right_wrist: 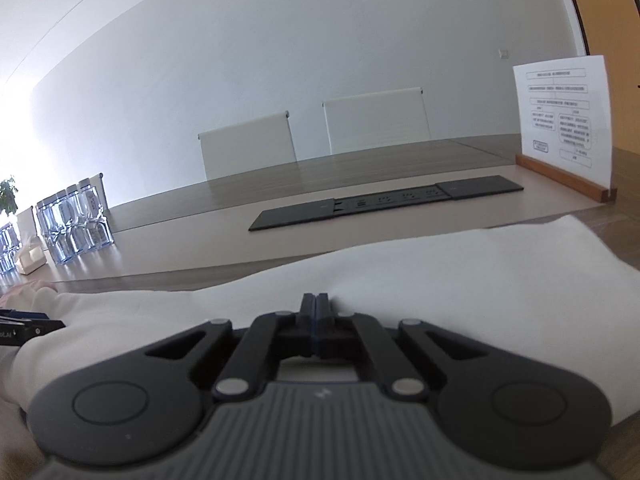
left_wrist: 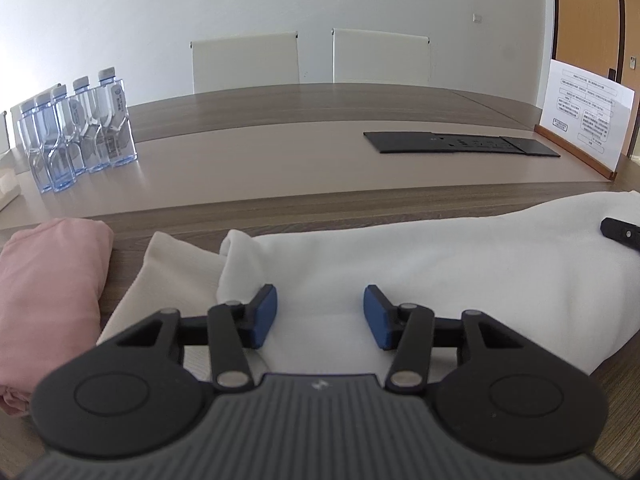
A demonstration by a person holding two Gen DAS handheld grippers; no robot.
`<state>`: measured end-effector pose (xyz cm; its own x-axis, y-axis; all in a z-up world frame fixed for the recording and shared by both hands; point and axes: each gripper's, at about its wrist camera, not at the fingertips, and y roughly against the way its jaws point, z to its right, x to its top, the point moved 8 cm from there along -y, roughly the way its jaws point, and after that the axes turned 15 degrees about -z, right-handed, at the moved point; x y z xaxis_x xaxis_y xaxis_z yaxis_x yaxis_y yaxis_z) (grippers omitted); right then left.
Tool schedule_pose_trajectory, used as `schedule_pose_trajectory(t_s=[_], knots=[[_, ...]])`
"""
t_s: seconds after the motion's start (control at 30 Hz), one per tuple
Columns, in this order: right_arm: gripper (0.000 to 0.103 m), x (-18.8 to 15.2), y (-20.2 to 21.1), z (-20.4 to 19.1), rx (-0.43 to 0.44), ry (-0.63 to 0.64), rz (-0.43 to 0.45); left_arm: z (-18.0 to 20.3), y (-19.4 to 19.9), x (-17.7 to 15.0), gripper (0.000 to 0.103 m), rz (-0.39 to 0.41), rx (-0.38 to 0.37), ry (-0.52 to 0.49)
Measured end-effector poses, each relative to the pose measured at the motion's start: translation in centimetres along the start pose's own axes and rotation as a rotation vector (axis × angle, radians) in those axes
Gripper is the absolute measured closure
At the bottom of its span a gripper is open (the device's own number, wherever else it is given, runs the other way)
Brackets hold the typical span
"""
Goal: Fold clothes
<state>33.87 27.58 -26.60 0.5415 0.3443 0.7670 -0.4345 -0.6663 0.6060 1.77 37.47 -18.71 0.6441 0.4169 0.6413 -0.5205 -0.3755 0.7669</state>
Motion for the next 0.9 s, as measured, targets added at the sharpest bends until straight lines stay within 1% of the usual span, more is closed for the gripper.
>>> schedule_pose_trajectory(t_s=[0.07, 0.13, 0.23, 0.3, 0.33, 0.4, 0.43, 0.53, 0.6, 0.63, 0.7, 0.8, 0.83, 0.9], knots=[[0.103, 0.2, 0.9, 1.8, -0.027, -0.01, 0.027, -0.2, 0.4, -0.2, 0.055, 0.028, -0.014, 0.019], [0.103, 0.1, 2.8, 3.9, -0.063, -0.023, 0.058, 0.2, 1.2, -0.4, 0.056, 0.065, -0.015, 0.032], [0.103, -0.2, 5.8, 7.2, -0.1, -0.066, 0.095, 1.7, 2.5, -0.3, 0.056, 0.134, 0.05, 0.008], [0.086, 0.1, 7.7, 9.1, -0.154, -0.091, 0.128, 3.0, 3.8, -0.2, 0.055, 0.196, 0.086, -0.012], [0.073, 0.3, 8.4, 9.6, -0.151, -0.102, 0.139, 3.8, 4.7, -0.1, 0.056, 0.23, 0.087, -0.019], [0.073, 0.6, 9.3, 10.0, -0.119, -0.116, 0.15, 5.7, 5.7, 0.5, 0.054, 0.292, 0.03, -0.017], [0.073, 0.6, 8.8, 9.9, -0.114, -0.112, 0.134, 6.6, 5.6, 0.8, 0.054, 0.287, -0.025, -0.005], [0.073, 0.1, 6.7, 9.9, -0.135, -0.084, 0.09, 7.5, 2.8, 1.6, 0.054, 0.191, -0.112, 0.067], [0.07, 0.0, 6.1, 11.0, -0.169, -0.067, 0.077, 7.0, 0.6, 1.4, 0.056, 0.127, -0.114, 0.12], [0.065, 0.1, 5.9, 11.9, -0.171, -0.08, 0.072, 6.6, -0.5, 1.2, 0.056, 0.094, -0.117, 0.15], [0.064, 0.1, 5.7, 14.8, -0.226, -0.157, 0.04, 6.0, -1.1, 0.7, 0.056, 0.094, -0.144, 0.165], [0.063, -0.1, 5.1, 19.2, -0.19, -0.326, -0.019, 6.0, -1.0, 0.8, 0.056, 0.08, -0.154, 0.156], [0.065, -0.1, 5.3, 19.8, -0.198, -0.342, -0.013, 6.0, -1.0, 0.7, 0.056, 0.083, -0.153, 0.159], [0.065, 0.2, 6.1, 19.9, -0.221, -0.344, 0.025, 6.0, -0.9, 0.5, 0.056, 0.09, -0.152, 0.167]])
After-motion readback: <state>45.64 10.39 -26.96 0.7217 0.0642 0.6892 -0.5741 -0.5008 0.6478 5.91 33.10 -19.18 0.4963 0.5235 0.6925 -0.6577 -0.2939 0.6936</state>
